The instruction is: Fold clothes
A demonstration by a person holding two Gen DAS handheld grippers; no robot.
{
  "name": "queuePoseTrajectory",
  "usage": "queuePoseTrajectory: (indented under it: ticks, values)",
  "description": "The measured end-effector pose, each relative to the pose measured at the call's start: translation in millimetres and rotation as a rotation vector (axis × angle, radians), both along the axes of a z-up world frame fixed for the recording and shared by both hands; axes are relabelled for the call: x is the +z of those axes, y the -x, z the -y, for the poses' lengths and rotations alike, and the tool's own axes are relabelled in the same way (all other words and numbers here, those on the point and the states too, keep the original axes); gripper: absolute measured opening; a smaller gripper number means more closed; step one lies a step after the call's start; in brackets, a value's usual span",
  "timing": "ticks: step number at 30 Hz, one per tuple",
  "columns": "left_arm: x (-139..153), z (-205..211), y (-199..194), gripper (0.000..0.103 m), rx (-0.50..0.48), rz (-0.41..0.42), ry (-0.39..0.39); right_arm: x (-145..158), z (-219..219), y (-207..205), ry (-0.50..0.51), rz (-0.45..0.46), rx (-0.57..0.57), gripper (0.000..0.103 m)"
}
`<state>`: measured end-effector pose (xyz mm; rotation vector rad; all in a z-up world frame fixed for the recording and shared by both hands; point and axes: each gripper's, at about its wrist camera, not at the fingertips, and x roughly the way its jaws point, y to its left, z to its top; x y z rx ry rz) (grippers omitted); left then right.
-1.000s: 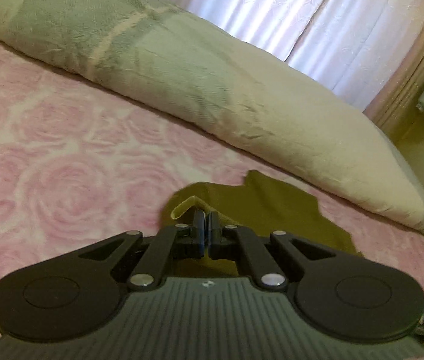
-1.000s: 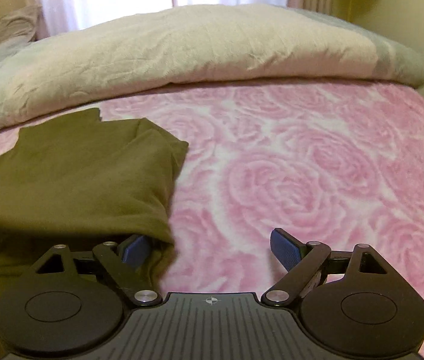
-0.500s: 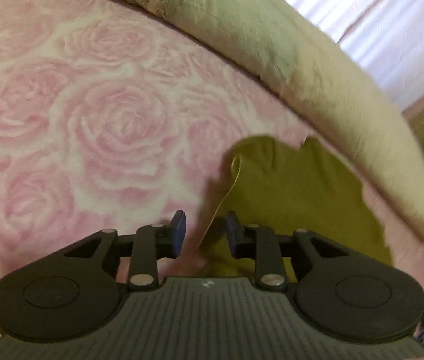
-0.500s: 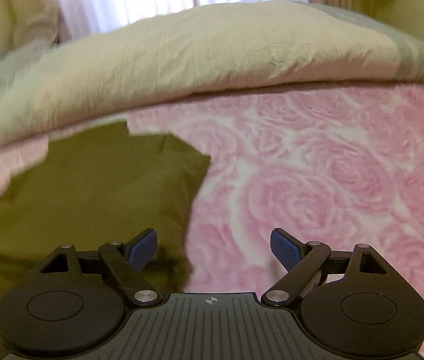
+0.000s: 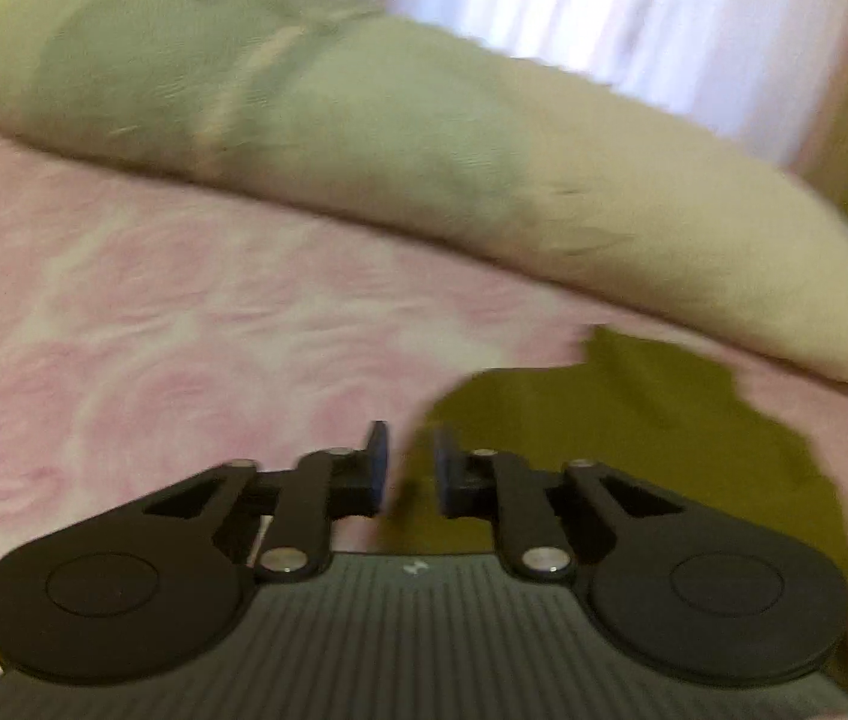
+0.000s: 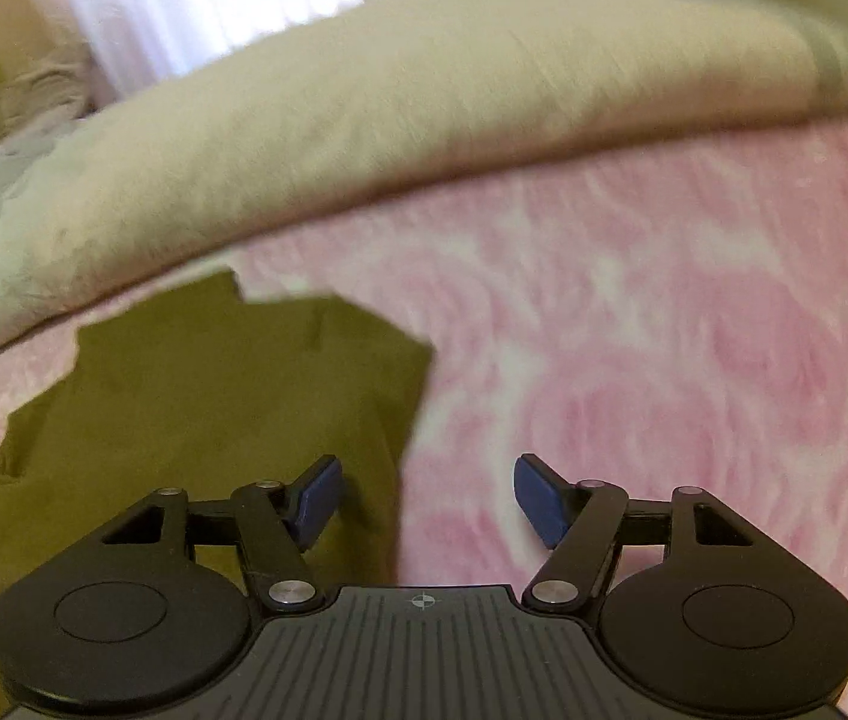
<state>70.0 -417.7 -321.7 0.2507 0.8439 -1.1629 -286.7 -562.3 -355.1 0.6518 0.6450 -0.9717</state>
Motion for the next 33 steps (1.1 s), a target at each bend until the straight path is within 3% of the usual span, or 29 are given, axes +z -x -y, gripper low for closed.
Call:
queuePoseTrajectory:
  ticks: [2,3,7,9,13,18,21,23,24,28,31,33]
  values:
    - [-5,11,9,0.004,-0.083,-0.018,-0.018,-2,5,-14,0.011,0.011,0.057,0.042]
    - [-14,19,12,0.003,-0.111,-0.011,-0.047,-6,9,-22,0.009,0.006,0.078,0.040]
    - [-55,44,4,0.003,-0.085,0.042,-0.144,-32,26,-51,-0.009,-0.064,0.135,0.040]
    - [-57,49,-2,0.003,-0.067,0.059,-0.124,-41,33,-54,-0.006,-0.086,0.140,0.040]
    - [-37,50,-11,0.003,-0.029,0.036,-0.082,-24,32,-47,0.020,-0.072,0.124,0.040]
    - [-21,11,-36,0.029,0.138,-0.159,-0.021,-7,20,-28,0.001,-0.028,0.103,0.040]
    - [-29,-5,-46,0.030,0.188,-0.230,-0.049,-9,11,-20,-0.021,-0.029,0.098,0.040]
    - [-37,-4,-47,0.023,0.152,-0.248,-0.075,-13,6,-16,-0.040,-0.023,0.092,0.040]
    - [-41,0,-44,0.000,0.108,-0.243,-0.083,-16,4,-15,-0.049,-0.017,0.088,0.040]
    - [-42,17,-25,0.000,0.006,-0.027,-0.119,-24,2,-13,-0.061,-0.045,0.069,0.040]
    - [-26,10,-17,0.001,0.080,0.081,-0.073,-12,-2,-10,-0.028,-0.048,0.067,0.040]
    - [-14,-2,-12,0.003,0.118,0.106,-0.029,-2,-11,-11,0.005,-0.037,0.101,0.040]
